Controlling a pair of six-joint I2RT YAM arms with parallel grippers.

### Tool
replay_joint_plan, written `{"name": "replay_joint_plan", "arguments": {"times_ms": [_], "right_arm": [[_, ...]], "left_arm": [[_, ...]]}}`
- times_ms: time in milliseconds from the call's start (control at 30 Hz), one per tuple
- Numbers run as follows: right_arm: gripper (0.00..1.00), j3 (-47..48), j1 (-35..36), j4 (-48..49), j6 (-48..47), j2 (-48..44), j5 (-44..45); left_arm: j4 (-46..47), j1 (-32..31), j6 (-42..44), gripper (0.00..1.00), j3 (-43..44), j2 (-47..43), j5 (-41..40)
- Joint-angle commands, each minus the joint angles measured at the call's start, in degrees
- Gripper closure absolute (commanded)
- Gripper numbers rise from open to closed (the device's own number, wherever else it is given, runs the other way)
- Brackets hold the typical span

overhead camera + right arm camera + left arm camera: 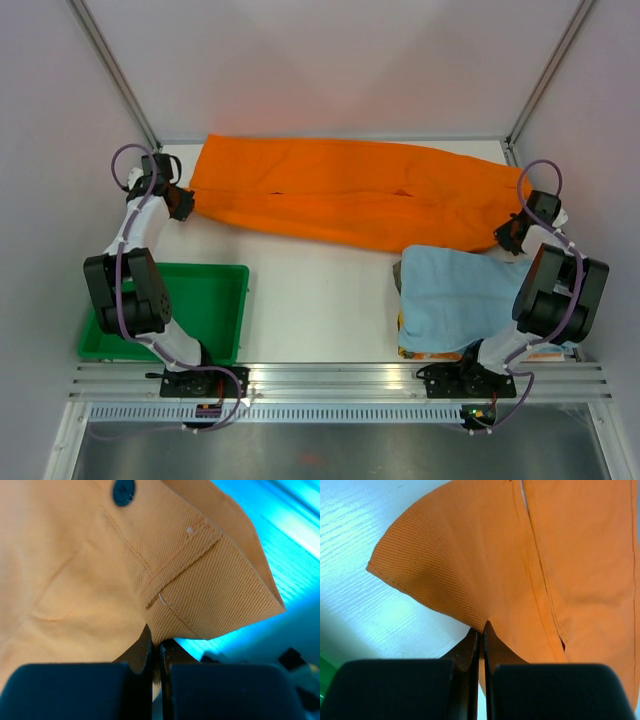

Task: Fold and stack the trousers
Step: Fold the trousers

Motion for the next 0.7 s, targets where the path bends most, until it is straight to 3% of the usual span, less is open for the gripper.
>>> {"name": "replay_joint_plan", "arguments": {"times_ms": [0, 433, 667], "right_arm": [[1.00, 4.59, -0.23, -2.51, -3.32, -6.86, 1.73], [1.00, 13.37, -0.23, -6.30, -8.41, -10.82, -1.08], [1.00, 22.68, -0.23, -5.42, -10.70, -2.15, -6.44]], "left_arm": [[3.90, 0.27, 5.05, 0.98, 1.79, -4.96, -4.54], [5.13, -1.76, 11.03, 0.98, 4.78, -10.50, -7.26], [6.98, -2.02, 11.04, 0.98, 13.30, -3.57, -7.79]]}}
